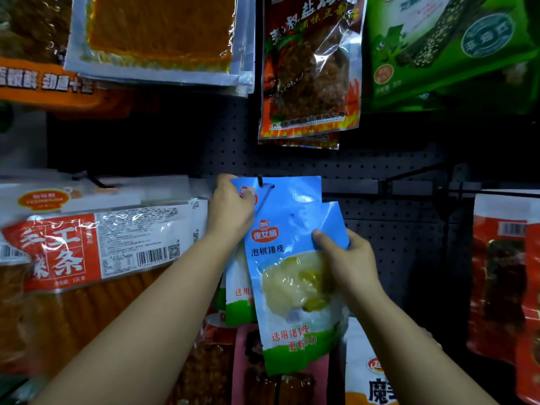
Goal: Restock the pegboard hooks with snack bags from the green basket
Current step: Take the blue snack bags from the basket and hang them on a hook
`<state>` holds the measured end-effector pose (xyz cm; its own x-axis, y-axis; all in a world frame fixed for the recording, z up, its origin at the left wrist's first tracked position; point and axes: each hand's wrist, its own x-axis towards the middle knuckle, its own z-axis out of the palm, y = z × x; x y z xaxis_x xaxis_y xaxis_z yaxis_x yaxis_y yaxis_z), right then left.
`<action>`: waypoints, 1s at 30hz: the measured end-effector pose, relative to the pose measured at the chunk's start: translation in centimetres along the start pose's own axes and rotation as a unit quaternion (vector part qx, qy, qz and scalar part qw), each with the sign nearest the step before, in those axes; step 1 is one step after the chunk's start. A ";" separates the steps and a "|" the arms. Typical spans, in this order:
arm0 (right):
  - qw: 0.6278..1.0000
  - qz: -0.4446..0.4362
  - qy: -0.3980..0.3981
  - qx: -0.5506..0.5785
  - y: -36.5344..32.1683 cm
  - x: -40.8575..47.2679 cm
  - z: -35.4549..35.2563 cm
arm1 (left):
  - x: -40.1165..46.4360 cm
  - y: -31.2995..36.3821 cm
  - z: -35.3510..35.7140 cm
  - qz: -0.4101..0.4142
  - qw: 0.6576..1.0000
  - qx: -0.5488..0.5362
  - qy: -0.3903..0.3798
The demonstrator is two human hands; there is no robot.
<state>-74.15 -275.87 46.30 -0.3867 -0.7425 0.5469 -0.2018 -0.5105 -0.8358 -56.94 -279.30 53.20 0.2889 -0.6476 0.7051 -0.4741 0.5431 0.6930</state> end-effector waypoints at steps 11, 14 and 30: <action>0.988 -0.153 -0.025 0.015 -2.8 -5.8 -1.9 | -7.2 -0.2 -3.7 0.146 0.989 -0.036 -0.009; 0.979 -0.143 -0.082 0.118 -4.3 -7.5 -1.6 | -8.3 -0.3 -4.2 0.055 0.991 -0.113 -0.050; 0.971 -0.151 -0.123 0.136 -8.1 -6.1 -0.4 | -9.2 1.7 -8.1 0.103 0.952 -0.288 -0.005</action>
<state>-70.51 -266.98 49.72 -0.1135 -0.6047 0.7883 -0.0138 -0.7924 -0.6099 -53.64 -268.06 49.09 0.2290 -0.4987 0.8360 0.0150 0.8605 0.5092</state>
